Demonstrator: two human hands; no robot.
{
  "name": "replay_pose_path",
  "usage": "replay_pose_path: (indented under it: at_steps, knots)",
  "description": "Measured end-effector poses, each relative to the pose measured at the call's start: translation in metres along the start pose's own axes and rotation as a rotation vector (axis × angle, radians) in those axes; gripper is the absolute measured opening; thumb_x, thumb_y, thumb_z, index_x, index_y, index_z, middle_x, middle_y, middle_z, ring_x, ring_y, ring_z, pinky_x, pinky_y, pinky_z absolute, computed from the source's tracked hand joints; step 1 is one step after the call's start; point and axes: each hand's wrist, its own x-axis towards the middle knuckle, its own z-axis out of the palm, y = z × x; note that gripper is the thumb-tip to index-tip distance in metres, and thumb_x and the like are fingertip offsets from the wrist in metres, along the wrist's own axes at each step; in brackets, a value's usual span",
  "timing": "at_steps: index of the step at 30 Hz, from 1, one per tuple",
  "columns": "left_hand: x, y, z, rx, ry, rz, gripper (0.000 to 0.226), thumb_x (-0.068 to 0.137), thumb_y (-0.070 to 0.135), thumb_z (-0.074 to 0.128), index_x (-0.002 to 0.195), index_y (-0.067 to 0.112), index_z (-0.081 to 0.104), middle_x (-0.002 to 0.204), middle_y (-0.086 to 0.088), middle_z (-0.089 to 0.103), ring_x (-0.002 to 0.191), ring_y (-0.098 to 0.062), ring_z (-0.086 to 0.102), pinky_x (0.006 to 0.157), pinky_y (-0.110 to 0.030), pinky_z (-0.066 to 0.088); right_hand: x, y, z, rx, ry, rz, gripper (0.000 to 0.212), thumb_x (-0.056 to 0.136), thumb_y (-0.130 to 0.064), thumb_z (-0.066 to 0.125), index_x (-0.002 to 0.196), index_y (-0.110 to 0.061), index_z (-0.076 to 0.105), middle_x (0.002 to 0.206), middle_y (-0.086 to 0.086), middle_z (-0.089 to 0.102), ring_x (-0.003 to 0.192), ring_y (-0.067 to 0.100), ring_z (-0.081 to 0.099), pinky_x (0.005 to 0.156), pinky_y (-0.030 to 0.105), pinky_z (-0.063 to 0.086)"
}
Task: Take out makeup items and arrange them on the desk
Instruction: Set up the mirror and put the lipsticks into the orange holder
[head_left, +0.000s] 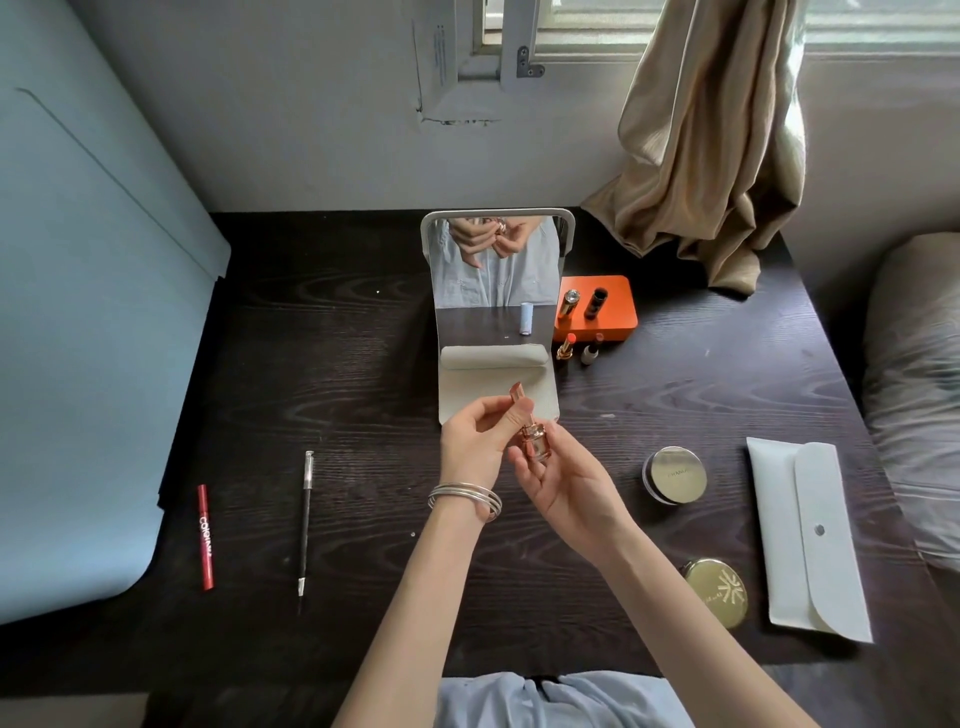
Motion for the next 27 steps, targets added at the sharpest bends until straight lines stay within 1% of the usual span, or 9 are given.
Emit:
replay_pose_path:
  at_steps: [2,4,9,13,16,19,21,24,27]
  knots:
    - [0.000,0.000,0.000,0.012,-0.006,0.000,0.007,0.081,0.022,0.070,0.084,0.019,0.064,0.081,0.001,0.066,0.075,-0.009,0.063,0.059,-0.009,0.050,0.001,0.001,-0.002,-0.044,0.012,0.011,0.029,0.087,-0.026,0.049,0.104,-0.003,0.056,0.082,0.011,0.067,0.068,0.015,0.069,0.061,0.021,0.058]
    - [-0.001,0.000,0.000,0.020,-0.007,0.003,0.008,0.081,0.023,0.069,0.084,0.019,0.064,0.081,0.002,0.066,0.074,-0.008,0.062,0.056,-0.009,0.049,0.001,0.002,-0.002,-0.072,0.010,0.011,0.033,0.088,-0.031,0.047,0.105,-0.004,0.057,0.084,0.010,0.068,0.069,0.015,0.067,0.063,0.022,0.058]
    - [-0.001,0.001,-0.001,0.047,-0.005,0.014,0.013,0.082,0.022,0.069,0.089,0.012,0.064,0.076,0.003,0.063,0.059,0.002,0.060,0.051,-0.006,0.046,0.001,0.002,-0.005,-0.086,0.022,-0.002,0.025,0.090,-0.023,0.048,0.102,-0.004,0.058,0.081,0.011,0.067,0.065,0.014,0.065,0.061,0.021,0.056]
    - [-0.001,0.002,-0.001,0.087,0.014,0.045,0.014,0.081,0.021,0.070,0.090,0.012,0.063,0.077,0.006,0.063,0.068,0.001,0.060,0.054,-0.003,0.045,0.000,0.002,-0.005,-0.089,0.011,-0.025,0.025,0.087,-0.021,0.051,0.106,-0.006,0.058,0.085,0.008,0.065,0.070,0.015,0.064,0.067,0.022,0.056]
    - [-0.002,0.005,-0.002,0.113,0.004,0.087,0.016,0.080,0.019,0.071,0.090,0.009,0.063,0.075,0.006,0.063,0.057,0.008,0.061,0.051,-0.004,0.045,-0.001,0.002,-0.004,-0.109,0.009,-0.005,0.021,0.088,-0.022,0.050,0.101,-0.007,0.058,0.079,0.006,0.064,0.066,0.014,0.064,0.063,0.021,0.056]
    - [-0.005,0.008,-0.001,0.137,-0.010,0.144,0.014,0.078,0.017,0.073,0.085,0.010,0.064,0.070,0.004,0.064,0.050,0.007,0.058,0.050,-0.008,0.048,0.001,0.003,-0.005,-0.082,0.004,-0.001,0.027,0.090,-0.026,0.047,0.107,-0.007,0.057,0.082,0.007,0.063,0.068,0.015,0.064,0.066,0.023,0.056]
    - [-0.004,0.010,-0.001,0.142,-0.003,0.178,0.014,0.077,0.017,0.075,0.084,0.010,0.065,0.070,0.004,0.065,0.053,0.005,0.059,0.051,-0.010,0.049,0.001,0.003,-0.007,-0.067,-0.025,-0.016,0.026,0.089,-0.024,0.052,0.109,-0.008,0.057,0.084,0.006,0.061,0.071,0.015,0.063,0.070,0.023,0.056]
    - [-0.002,0.011,-0.001,0.156,0.007,0.189,0.015,0.075,0.017,0.076,0.084,0.010,0.066,0.072,0.004,0.066,0.060,0.006,0.061,0.055,-0.010,0.050,0.002,0.002,-0.008,-0.065,-0.078,-0.033,0.030,0.078,-0.027,0.071,0.102,-0.010,0.063,0.082,0.004,0.062,0.071,0.014,0.063,0.070,0.022,0.055]
    - [-0.001,0.009,-0.002,0.140,-0.002,0.157,0.014,0.076,0.018,0.075,0.084,0.012,0.066,0.074,0.002,0.067,0.062,0.002,0.063,0.056,-0.013,0.051,0.002,0.001,-0.006,-0.104,-0.038,-0.029,0.022,0.084,-0.026,0.058,0.097,-0.010,0.065,0.079,0.006,0.065,0.064,0.013,0.063,0.063,0.021,0.055]
